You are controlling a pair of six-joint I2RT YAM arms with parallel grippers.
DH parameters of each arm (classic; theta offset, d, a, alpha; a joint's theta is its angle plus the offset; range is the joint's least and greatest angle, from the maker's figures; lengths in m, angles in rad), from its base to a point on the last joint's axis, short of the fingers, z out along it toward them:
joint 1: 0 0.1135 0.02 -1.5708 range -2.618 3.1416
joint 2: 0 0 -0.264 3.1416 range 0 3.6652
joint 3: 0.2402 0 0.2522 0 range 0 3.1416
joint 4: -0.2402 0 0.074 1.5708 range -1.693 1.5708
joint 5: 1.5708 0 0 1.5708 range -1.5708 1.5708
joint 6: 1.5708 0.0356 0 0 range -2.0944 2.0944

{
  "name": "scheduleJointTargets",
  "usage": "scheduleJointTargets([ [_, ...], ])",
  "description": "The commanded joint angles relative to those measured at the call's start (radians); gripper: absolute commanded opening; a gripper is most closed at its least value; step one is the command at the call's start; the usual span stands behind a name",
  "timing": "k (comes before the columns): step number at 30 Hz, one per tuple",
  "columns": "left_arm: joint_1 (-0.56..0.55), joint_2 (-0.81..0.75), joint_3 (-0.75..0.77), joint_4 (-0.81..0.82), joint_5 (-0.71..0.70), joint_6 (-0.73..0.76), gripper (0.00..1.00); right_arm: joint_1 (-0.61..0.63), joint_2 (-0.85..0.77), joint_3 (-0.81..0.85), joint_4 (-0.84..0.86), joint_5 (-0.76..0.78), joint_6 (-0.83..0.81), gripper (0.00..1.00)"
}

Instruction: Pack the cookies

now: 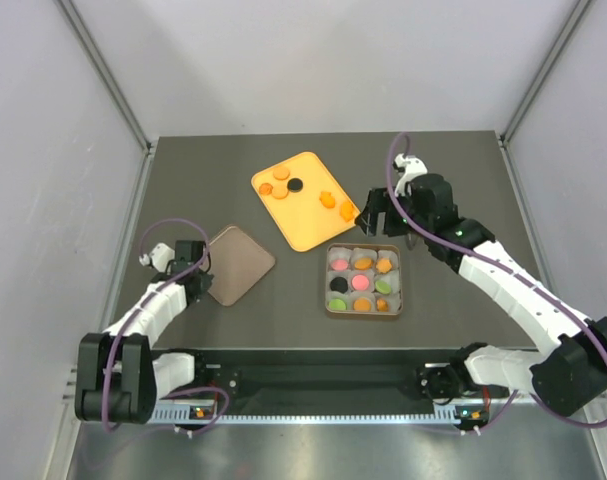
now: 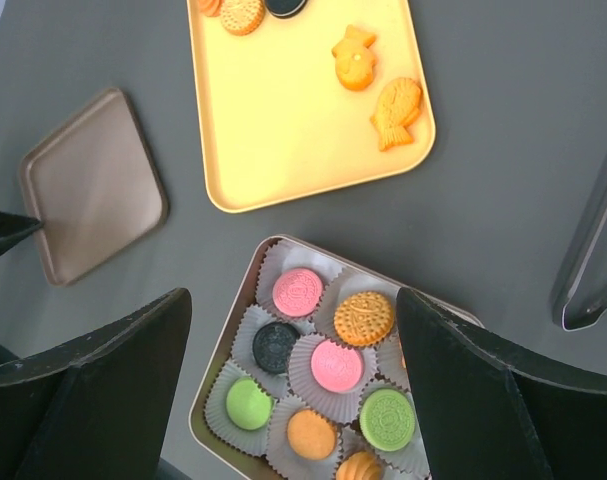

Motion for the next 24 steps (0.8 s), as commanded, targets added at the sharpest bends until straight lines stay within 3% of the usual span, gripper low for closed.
scheduleJointTargets([
  [1, 0.000, -0.033, 0.065, -0.070, 0.033, 0.083, 0.00, 0.014, 0.001, 0.013, 0.053, -0.029, -0.019, 0.83],
  [7, -0.002, -0.118, 0.177, -0.176, 0.108, 0.190, 0.00, 0.016, 0.026, 0.039, 0.056, -0.089, -0.026, 0.83],
  [16, -0.002, -0.245, 0.237, -0.233, 0.264, 0.313, 0.00, 0.027, 0.156, 0.104, 0.134, -0.306, -0.001, 0.84],
  [24, -0.014, -0.291, 0.280, -0.257, 0.487, 0.367, 0.00, 0.070, 0.272, 0.176, 0.222, -0.437, 0.063, 0.84],
])
